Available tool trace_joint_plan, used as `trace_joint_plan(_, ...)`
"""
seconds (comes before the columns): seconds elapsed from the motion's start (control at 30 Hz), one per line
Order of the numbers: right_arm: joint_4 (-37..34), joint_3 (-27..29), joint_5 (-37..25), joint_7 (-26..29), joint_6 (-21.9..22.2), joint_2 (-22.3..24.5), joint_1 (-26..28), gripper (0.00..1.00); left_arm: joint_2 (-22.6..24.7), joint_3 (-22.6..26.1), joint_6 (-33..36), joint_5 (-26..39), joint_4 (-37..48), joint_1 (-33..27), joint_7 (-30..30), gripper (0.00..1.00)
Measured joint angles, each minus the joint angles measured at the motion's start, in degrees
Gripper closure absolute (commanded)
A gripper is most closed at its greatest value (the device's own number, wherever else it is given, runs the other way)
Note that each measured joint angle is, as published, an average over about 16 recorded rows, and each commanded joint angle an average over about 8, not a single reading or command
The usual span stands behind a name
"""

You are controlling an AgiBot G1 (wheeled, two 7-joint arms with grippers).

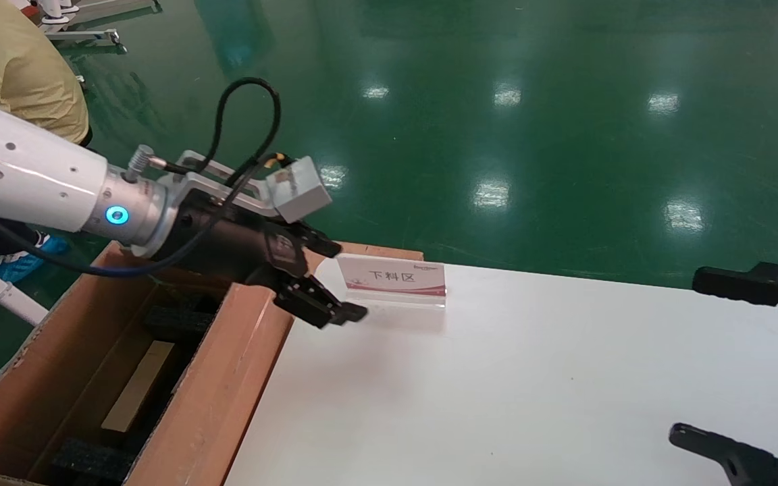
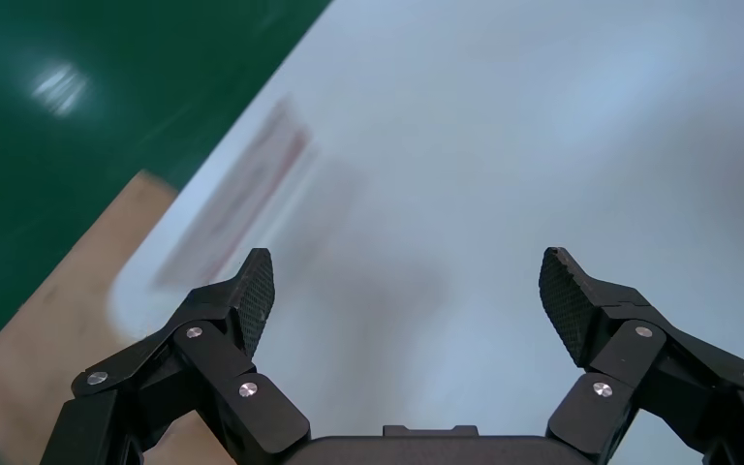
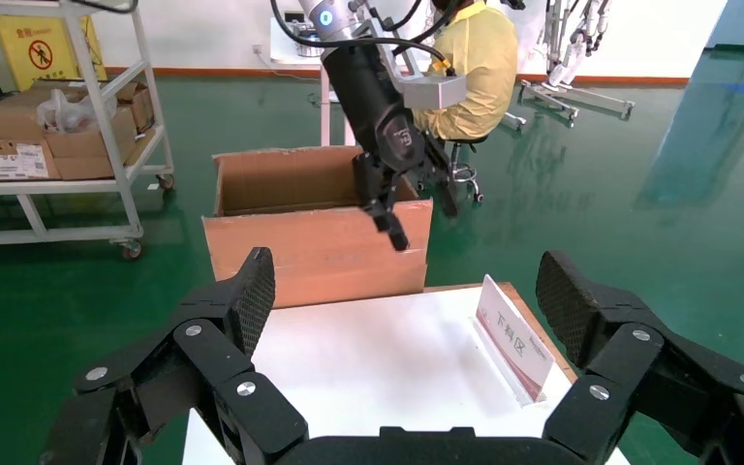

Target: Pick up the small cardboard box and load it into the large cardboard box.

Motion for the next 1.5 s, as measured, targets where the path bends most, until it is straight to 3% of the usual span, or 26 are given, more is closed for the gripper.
trace_joint_plan(1.0,0.2,0.6,-0.4,0.4,-0.2,-0.2,-0.2,0.00,4.6,-54.7,15.5,-22.0,1.3,43.4,29.9,0.00)
trace_joint_plan(1.23,0.2,0.8,-0.5,0.4,-0.3,-0.3,-0.2,0.00,5.2,-61.7,17.4,-24.7,1.5,48.9,33.7,0.00)
trace_joint_plan(1.5,0.2,0.9,-0.6,0.5,-0.3,-0.3,-0.2,0.00,5.3,-63.3,17.8,-25.3,1.5,50.2,34.6,0.00)
